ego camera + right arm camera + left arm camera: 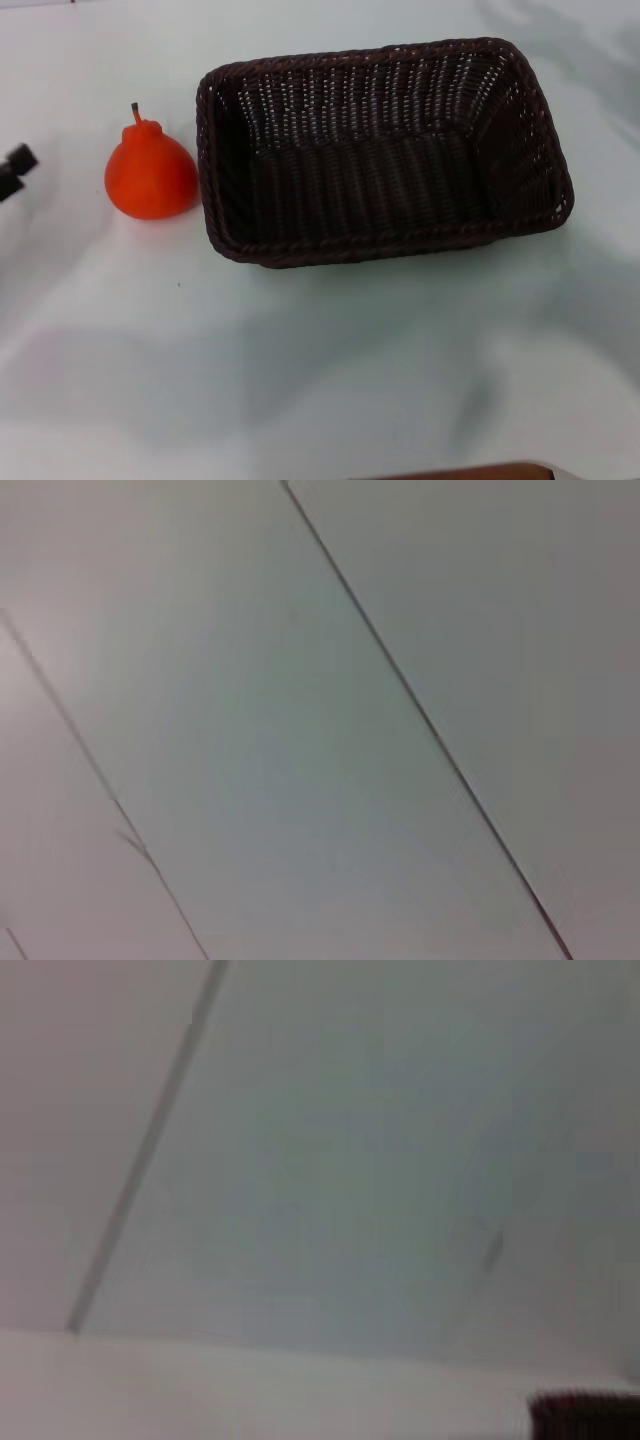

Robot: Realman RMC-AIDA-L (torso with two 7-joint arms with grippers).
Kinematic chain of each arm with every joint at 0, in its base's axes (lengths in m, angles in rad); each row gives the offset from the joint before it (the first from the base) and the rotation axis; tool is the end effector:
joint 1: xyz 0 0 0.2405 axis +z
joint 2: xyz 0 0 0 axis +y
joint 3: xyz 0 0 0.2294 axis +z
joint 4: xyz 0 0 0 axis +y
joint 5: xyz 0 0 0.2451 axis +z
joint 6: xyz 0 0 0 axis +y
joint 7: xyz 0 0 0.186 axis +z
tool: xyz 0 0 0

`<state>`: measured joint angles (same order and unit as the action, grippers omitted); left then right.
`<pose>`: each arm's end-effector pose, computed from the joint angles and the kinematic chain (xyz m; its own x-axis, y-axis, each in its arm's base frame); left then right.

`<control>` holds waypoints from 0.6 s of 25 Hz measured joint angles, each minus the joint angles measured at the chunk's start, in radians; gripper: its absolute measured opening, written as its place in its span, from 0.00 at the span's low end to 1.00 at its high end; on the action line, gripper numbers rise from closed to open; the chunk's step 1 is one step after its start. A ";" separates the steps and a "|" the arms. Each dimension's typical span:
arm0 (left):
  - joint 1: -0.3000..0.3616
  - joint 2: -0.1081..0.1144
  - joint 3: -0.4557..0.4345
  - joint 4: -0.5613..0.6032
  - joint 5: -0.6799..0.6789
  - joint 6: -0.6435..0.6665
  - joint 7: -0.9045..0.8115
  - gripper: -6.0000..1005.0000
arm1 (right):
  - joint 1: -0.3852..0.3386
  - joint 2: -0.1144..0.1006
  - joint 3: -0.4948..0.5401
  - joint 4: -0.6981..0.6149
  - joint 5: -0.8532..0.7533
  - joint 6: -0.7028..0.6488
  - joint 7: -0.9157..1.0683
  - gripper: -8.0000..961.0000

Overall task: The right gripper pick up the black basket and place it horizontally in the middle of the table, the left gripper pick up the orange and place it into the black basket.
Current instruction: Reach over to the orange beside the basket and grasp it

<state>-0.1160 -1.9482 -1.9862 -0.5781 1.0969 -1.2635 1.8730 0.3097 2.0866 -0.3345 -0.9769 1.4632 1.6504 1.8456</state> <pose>-0.3536 0.3194 0.0323 0.5083 0.3405 0.7910 0.8119 -0.4957 -0.3084 0.2908 0.3378 0.1507 -0.3246 0.2813 0.9030 0.8348 0.5341 0.1337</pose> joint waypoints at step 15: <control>-0.126 -0.127 -0.013 -0.121 0.402 0.179 -0.157 0.85 | -0.031 0.005 0.157 0.340 0.116 0.282 -0.301 0.72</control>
<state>-0.2422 -2.0748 -1.9991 -0.6991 1.4990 -1.0841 1.7164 0.2791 2.0914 -0.1779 -0.6371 1.5794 1.9329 1.5444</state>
